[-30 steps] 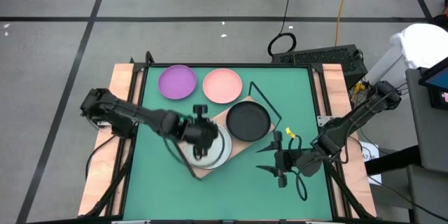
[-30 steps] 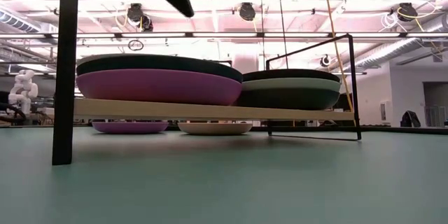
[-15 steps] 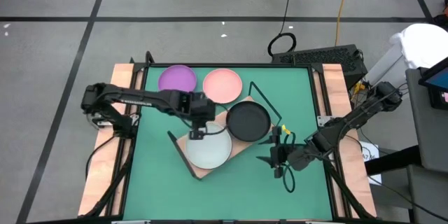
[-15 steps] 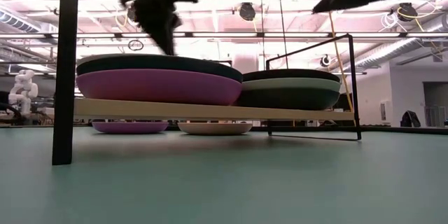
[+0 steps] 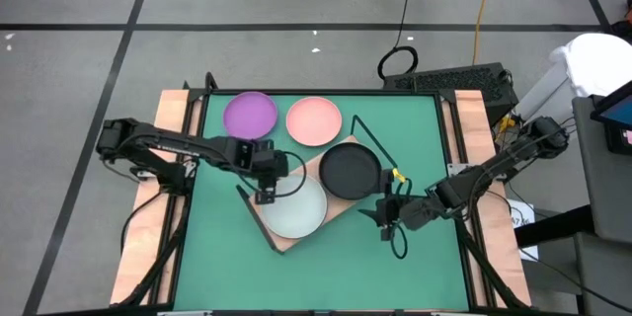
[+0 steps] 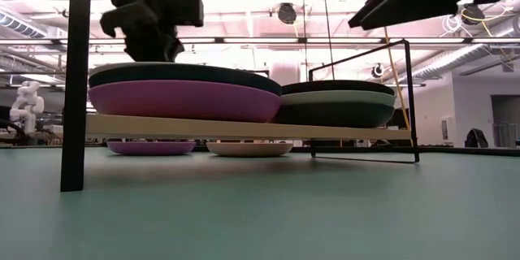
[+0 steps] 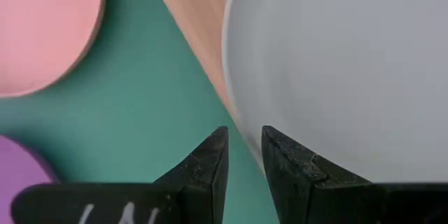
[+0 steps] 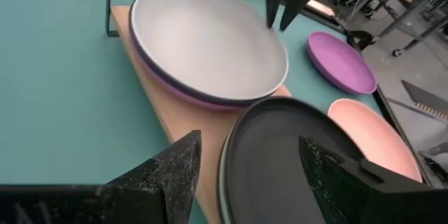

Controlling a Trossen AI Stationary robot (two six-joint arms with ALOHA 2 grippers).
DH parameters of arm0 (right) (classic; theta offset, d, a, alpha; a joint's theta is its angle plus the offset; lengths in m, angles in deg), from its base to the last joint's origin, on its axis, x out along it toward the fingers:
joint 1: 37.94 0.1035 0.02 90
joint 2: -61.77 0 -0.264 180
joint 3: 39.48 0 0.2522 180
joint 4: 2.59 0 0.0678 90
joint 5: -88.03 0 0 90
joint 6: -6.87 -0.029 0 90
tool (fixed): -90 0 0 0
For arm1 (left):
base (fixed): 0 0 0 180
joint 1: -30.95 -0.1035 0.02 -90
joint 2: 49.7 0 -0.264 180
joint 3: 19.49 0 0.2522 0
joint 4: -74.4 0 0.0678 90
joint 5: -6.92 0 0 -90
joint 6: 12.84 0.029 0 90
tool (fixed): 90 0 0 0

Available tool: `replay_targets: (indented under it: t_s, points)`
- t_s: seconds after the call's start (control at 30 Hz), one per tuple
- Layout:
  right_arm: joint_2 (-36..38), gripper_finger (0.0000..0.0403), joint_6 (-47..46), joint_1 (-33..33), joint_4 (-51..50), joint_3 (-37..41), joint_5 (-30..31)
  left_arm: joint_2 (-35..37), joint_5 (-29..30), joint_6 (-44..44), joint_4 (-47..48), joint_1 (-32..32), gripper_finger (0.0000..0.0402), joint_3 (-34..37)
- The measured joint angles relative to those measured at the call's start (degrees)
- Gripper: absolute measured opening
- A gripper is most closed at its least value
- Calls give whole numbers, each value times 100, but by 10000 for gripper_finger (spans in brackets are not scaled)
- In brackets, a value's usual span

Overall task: Place and stack plates onto a shelf
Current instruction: Stack the gray plate on top of the blue plate on the shelf

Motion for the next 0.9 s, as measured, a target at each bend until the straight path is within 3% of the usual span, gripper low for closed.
replay_targets:
  t_s: [0.57, 0.9]
  points:
    - [0, 219, 210, -105, 199, 0, -33, 205, 22, -269, -160, -27, 92, 104]
    - [0, 219, 210, -105, 194, 0, -36, 221, 22, -308, -90, -43, 14, 106]
